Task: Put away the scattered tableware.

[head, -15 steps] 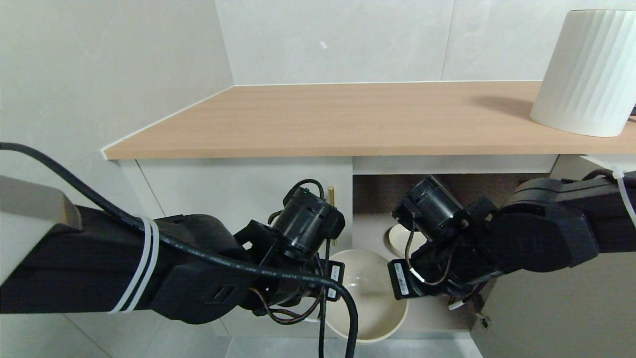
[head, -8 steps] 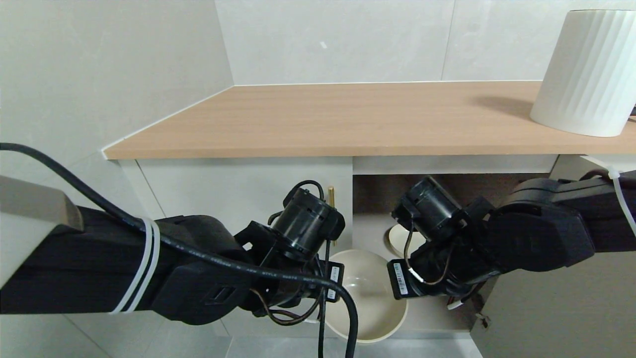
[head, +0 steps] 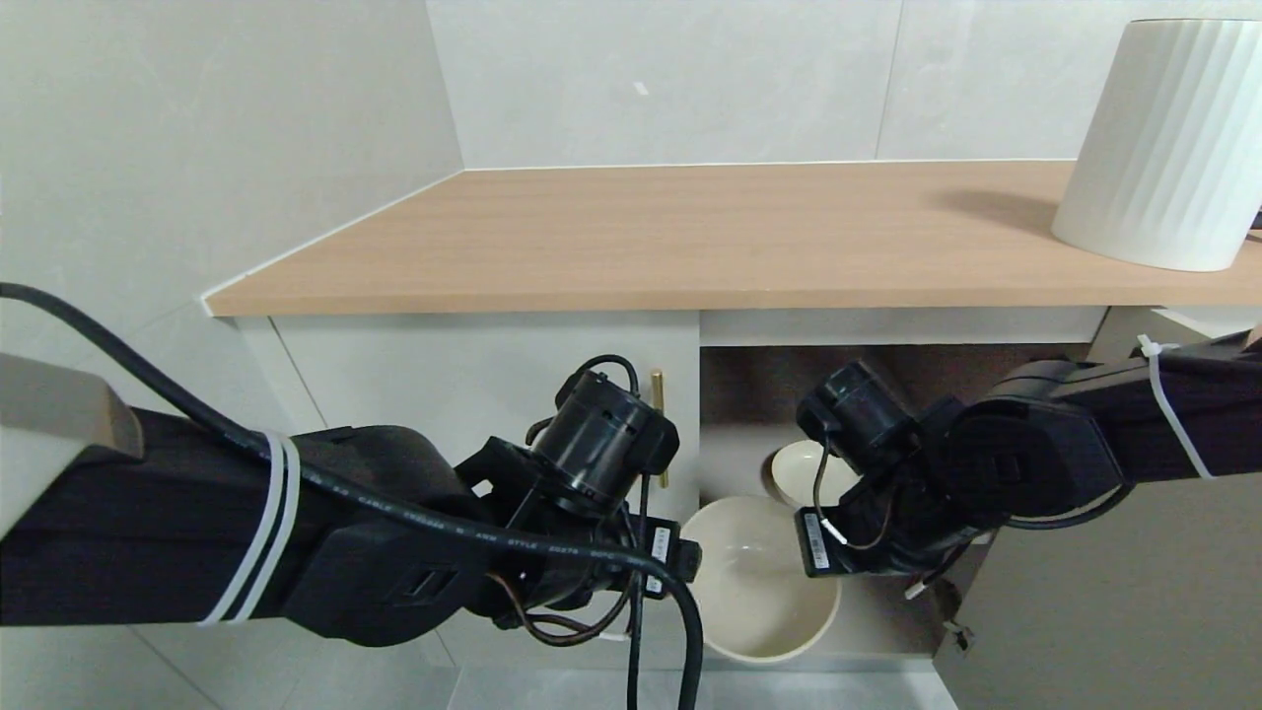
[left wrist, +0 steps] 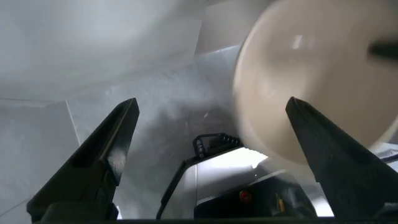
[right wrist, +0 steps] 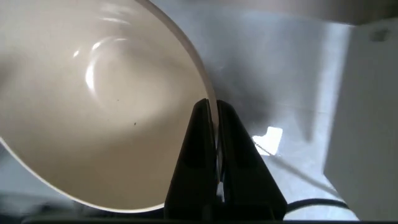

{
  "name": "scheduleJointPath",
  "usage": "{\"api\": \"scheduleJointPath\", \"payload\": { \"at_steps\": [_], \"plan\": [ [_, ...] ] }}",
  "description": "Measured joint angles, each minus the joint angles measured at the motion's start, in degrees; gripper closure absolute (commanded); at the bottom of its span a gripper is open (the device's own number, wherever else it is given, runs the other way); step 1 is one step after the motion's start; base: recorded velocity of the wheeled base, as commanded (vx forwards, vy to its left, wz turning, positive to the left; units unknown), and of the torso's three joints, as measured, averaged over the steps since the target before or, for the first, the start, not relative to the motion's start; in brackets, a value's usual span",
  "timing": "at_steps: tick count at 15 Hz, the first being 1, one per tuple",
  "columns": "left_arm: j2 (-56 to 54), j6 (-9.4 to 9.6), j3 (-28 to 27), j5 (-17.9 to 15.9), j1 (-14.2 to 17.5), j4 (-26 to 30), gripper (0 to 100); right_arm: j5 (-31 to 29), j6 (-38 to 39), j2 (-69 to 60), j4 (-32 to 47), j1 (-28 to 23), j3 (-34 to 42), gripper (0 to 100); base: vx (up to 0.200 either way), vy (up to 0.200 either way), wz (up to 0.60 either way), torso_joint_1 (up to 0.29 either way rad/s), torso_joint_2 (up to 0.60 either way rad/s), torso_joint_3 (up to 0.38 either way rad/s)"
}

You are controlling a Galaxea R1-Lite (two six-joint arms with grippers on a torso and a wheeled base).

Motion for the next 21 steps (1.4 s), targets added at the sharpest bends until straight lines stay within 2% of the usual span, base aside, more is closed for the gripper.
{"api": "scheduleJointPath", "payload": {
  "at_steps": [2,4,7,12,15,21],
  "plan": [
    [-0.71,-0.04,-0.02,-0.02,0.11,0.0,0,-4.35,1.71,0.44,-0.96,-2.84,0.41,100,0.0,0.0,0.0,0.0,0.0,0.0],
    [-1.26,-0.04,-0.06,-0.02,0.15,0.02,0,-6.29,3.35,1.55,-4.82,-5.27,1.07,100,0.0,0.0,0.0,0.0,0.0,0.0],
    [-1.57,-0.06,-0.09,-0.02,0.33,0.02,0,-12.84,4.91,4.94,-13.03,-8.14,1.29,100,0.0,0.0,0.0,0.0,0.0,0.0],
    [-1.62,0.0,-0.09,-0.02,0.91,0.0,0,-14.4,5.49,8.81,-24.37,-10.24,0.3,100,0.0,0.0,0.0,0.0,0.0,0.0],
    [-1.57,0.0,-0.13,-0.02,0.98,-0.05,0,-17.13,5.4,11.43,-25.75,-12.76,-2.35,100,0.0,0.0,0.0,0.0,0.0,0.0],
    [-1.62,0.0,-0.17,-0.02,1.08,-0.06,0,-18.22,5.6,16.01,-25.91,-14.77,-5.4,100,0.0,0.0,0.0,0.0,0.0,0.0]
  ]
}}
